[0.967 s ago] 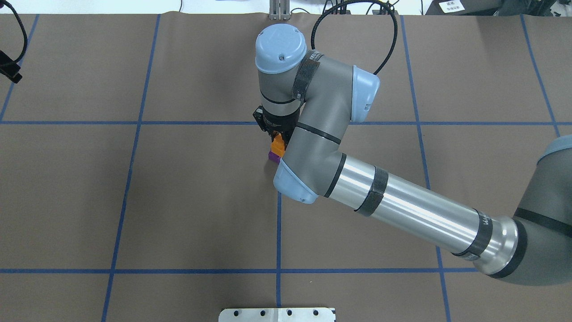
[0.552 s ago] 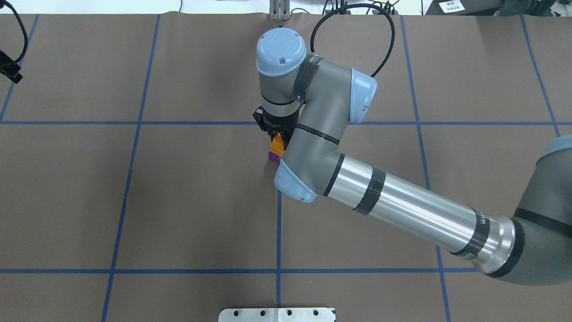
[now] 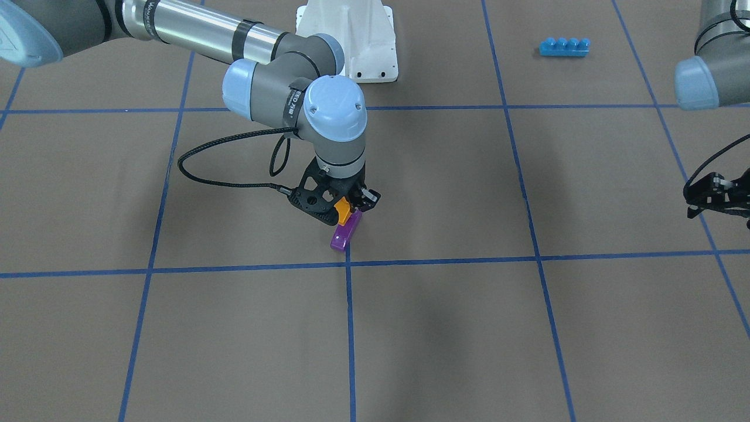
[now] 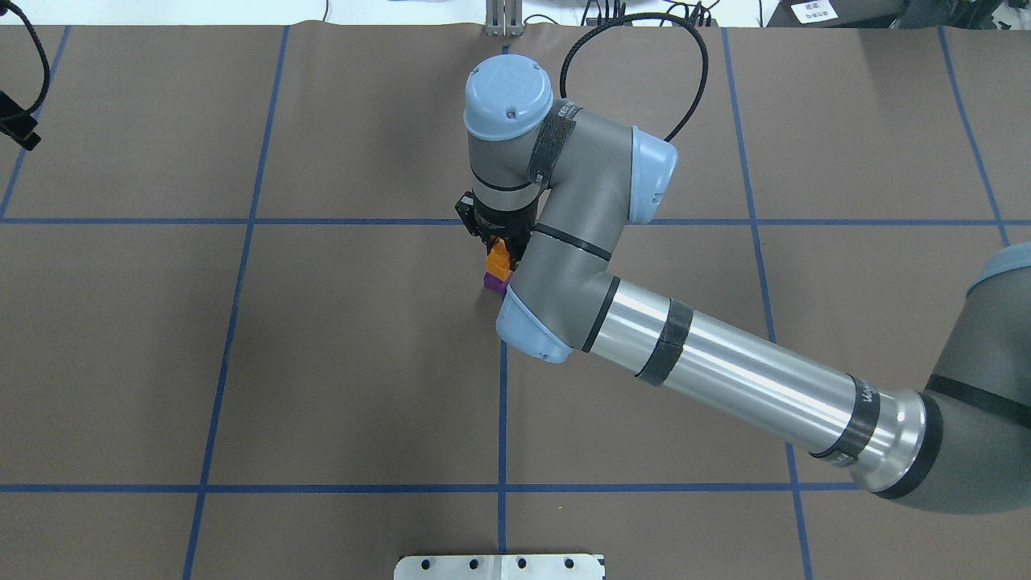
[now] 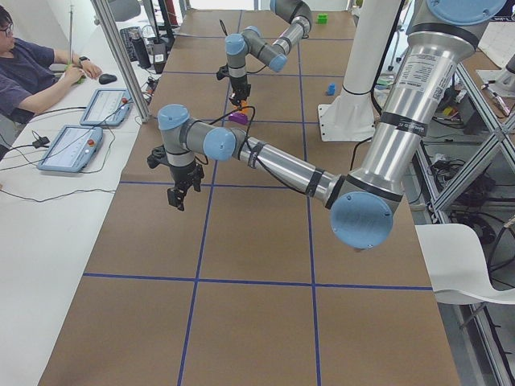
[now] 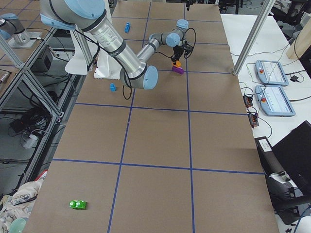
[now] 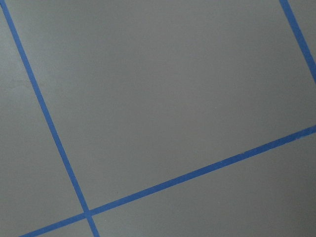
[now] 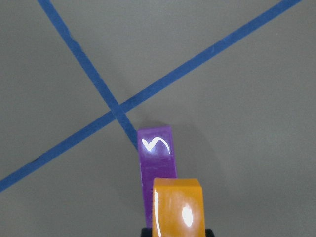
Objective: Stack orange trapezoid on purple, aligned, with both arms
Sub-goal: 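Lower the orange block onto the purple block, aligning it with the right gripper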
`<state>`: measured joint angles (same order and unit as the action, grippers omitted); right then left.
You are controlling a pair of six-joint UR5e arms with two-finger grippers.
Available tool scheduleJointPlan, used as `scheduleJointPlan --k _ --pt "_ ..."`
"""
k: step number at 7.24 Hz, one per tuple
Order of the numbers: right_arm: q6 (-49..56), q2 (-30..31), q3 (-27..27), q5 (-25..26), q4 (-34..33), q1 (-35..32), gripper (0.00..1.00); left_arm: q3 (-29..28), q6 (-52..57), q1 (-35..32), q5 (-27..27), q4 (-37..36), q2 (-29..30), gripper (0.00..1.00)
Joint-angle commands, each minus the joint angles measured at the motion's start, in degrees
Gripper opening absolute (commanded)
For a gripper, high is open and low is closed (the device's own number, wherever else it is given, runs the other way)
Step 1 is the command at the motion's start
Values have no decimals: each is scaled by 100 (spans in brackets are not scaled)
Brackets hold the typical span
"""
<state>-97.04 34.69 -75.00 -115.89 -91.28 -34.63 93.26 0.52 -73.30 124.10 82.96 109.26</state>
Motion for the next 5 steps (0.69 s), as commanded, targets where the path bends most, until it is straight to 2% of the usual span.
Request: scheduleJointPlan --k 1,5 --pt "1 2 73 14 118 0 0 -10 1 0 0 1 -2 100" --pt "1 -15 91 14 127 9 0 -54 1 0 -9 10 -2 100"
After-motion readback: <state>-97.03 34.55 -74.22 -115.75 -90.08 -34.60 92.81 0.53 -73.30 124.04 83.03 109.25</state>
